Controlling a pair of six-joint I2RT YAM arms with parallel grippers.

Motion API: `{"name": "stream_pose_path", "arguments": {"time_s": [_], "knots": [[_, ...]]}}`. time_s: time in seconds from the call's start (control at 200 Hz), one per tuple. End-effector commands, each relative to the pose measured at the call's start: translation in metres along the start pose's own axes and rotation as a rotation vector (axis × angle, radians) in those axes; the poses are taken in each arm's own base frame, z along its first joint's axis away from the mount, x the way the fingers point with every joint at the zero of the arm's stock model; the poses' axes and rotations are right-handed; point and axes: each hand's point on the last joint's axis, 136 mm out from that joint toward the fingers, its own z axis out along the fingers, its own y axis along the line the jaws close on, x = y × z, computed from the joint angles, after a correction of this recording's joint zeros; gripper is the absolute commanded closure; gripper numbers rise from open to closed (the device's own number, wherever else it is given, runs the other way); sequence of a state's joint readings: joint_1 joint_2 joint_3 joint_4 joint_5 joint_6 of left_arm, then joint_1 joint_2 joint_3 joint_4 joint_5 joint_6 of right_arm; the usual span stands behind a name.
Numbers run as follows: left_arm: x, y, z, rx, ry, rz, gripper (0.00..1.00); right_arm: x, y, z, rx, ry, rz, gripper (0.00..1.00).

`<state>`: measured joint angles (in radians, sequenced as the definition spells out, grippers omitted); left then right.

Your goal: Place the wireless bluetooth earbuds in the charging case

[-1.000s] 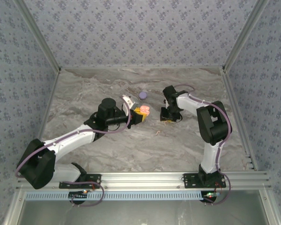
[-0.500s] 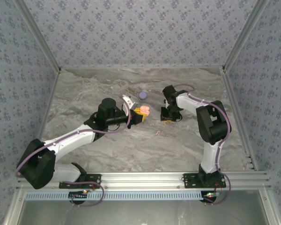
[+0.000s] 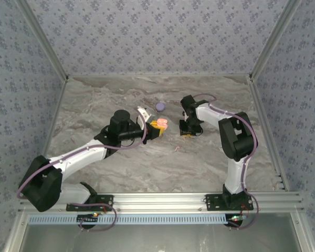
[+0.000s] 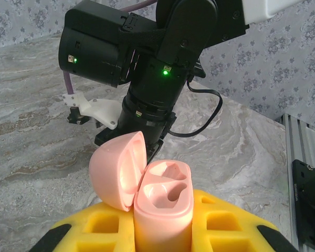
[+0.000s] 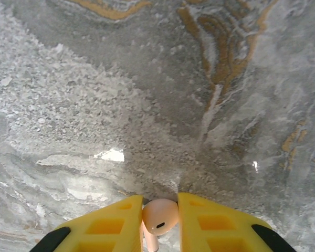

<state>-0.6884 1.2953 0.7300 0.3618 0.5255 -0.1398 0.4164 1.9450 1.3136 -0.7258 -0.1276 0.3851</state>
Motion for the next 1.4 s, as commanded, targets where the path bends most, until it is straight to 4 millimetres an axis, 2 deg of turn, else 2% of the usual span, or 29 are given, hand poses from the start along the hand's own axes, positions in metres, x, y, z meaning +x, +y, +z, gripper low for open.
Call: {"name": "stream_pose_path", "arguments": {"time_s": [0.0,0.225,0.365,0.855,1.394], "knots": [[-0.010,-0.006,-0.006,0.002,-0.029,0.042,0.87,-0.003,-0.001,-0.005,0.036,-0.012,-0.005,0.76],[-0.011,-0.006,-0.005,0.001,-0.029,0.043,0.86,-0.017,-0.014,-0.020,0.129,-0.086,-0.004,0.75],[-0.010,-0.006,-0.005,0.001,-0.028,0.041,0.86,-0.017,-0.021,-0.014,0.177,-0.066,-0.020,0.75],[-0.010,-0.006,-0.006,-0.001,-0.027,0.037,0.86,-0.013,-0.021,0.000,0.157,-0.031,-0.009,0.71],[-0.010,-0.006,-0.007,-0.003,-0.027,0.040,0.86,-0.014,-0.019,0.003,0.129,-0.022,0.026,0.66]]}}
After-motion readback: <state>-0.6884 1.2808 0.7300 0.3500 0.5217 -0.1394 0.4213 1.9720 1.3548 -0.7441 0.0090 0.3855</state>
